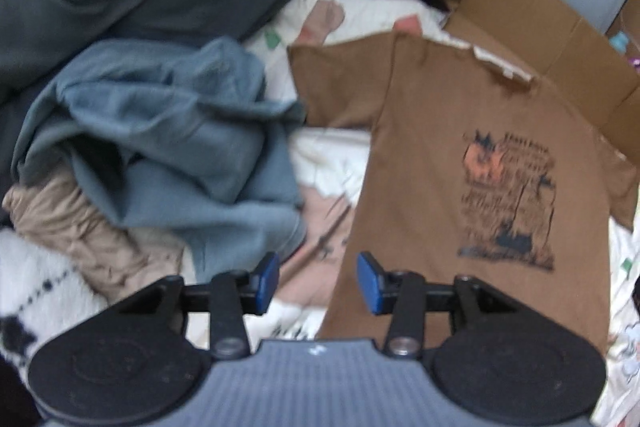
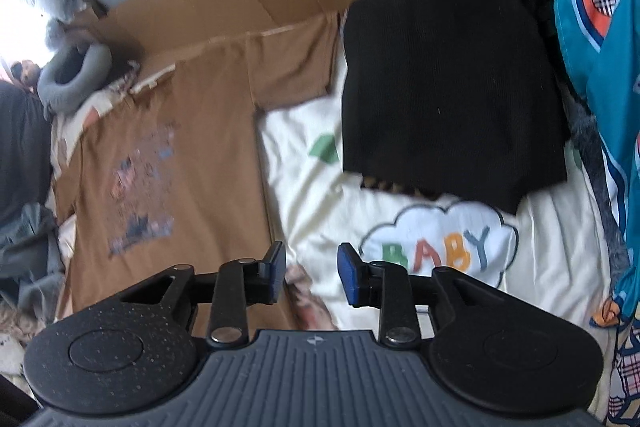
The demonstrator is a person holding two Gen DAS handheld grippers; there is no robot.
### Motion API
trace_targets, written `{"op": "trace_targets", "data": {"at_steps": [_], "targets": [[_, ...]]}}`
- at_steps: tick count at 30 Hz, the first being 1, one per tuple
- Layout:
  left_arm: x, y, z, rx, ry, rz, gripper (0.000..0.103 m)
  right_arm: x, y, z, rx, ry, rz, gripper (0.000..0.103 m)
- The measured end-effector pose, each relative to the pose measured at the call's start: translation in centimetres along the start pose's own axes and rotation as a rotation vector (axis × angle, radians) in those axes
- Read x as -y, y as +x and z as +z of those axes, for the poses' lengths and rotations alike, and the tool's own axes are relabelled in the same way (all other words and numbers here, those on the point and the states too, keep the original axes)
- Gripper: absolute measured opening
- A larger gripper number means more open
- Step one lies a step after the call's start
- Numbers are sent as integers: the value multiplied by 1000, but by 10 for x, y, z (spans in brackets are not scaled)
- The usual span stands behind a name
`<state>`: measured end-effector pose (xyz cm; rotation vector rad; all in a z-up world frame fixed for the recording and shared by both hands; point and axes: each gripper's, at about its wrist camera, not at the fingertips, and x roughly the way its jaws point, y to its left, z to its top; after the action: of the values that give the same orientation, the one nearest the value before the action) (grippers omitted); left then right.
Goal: Fold clothes
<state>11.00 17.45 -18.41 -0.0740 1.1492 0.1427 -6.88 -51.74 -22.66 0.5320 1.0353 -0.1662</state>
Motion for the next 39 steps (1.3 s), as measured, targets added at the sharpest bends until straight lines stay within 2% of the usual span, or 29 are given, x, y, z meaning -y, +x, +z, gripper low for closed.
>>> {"op": "trace_targets", "data": {"at_steps": [5,7,10,17,26,39], "targets": [[1,6,20,42,-43,-33,46,-7,9,14,19,-11,14,40],[1,13,27,54,-55,-34,46,-10,17,17,19,-17,17,45],[-1,28,37,82,-90,-30,46,-12,34,21,17,-25,22,45],[-4,75,57,129,-166,-37,45,-16,75,32,17,-34,20,45],[-12,151,71,139,-286,-31,41,-25,124,47,29,-92,23,45],[-11,243,98,153,-275,31,40,-32,184,84,57,-168,17,45]]}}
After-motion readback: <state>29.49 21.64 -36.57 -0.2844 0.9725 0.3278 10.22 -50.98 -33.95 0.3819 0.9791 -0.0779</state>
